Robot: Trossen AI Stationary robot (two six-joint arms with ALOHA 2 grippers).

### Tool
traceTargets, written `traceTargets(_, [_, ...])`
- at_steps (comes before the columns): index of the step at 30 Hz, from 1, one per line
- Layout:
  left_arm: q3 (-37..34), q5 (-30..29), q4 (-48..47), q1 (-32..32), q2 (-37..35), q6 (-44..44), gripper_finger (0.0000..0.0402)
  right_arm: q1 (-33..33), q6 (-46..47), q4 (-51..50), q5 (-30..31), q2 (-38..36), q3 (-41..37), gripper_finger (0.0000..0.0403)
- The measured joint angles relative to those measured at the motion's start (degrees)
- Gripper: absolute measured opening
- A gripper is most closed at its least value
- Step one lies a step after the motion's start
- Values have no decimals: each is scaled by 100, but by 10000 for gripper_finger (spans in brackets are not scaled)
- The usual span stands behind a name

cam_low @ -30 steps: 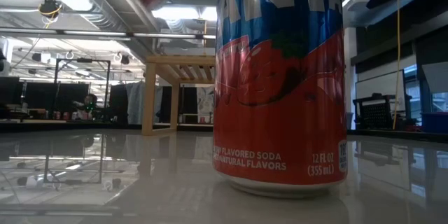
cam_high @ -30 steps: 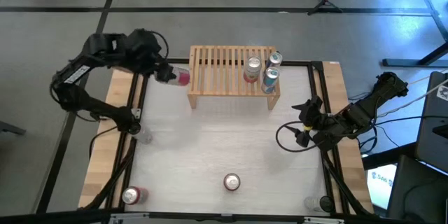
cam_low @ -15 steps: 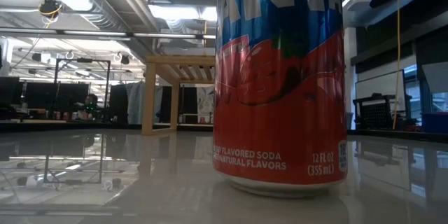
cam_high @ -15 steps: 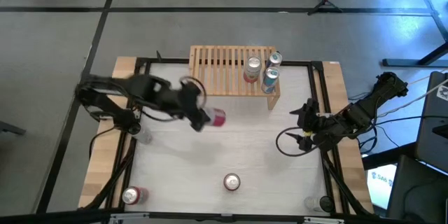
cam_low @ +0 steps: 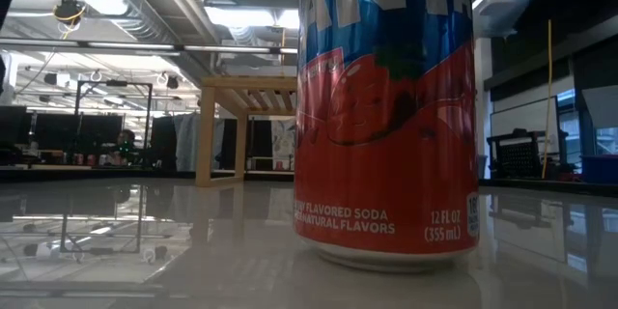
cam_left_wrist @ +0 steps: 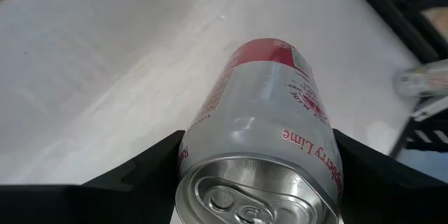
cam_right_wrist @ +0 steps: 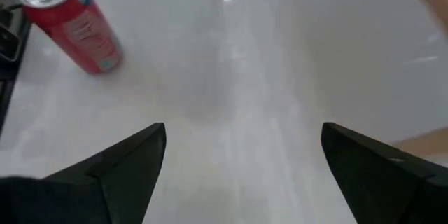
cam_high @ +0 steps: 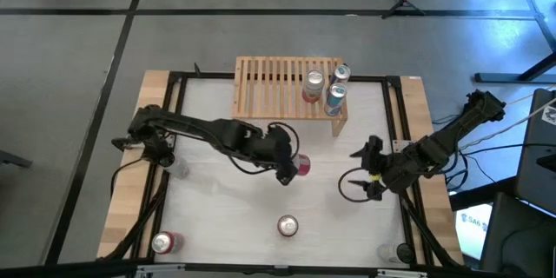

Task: Place canned beverage on shelf
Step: Put the pink soda can on the shelf aligned with the other pink soda can

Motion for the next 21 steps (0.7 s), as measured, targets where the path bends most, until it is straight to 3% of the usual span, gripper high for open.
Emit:
traceTargets(4, [22, -215, 140, 4, 324, 176, 277, 1, 25, 694, -77, 13, -420, 369])
traceTargets(8, [20, 15, 134, 53, 748, 347, 277, 2, 157, 974, -361, 56, -687, 369])
traceTargets(14, [17, 383, 473, 98, 1207, 589, 277, -53, 174, 1239, 217, 503, -946, 364])
traceTargets(17, [15, 610, 530, 139, 1347, 592, 277, -84, 103, 1788, 246, 800, -1094, 337])
traceTargets(21, [13, 712, 566, 198, 1399, 478, 277, -84, -418, 2818, 320, 1237, -1186, 269])
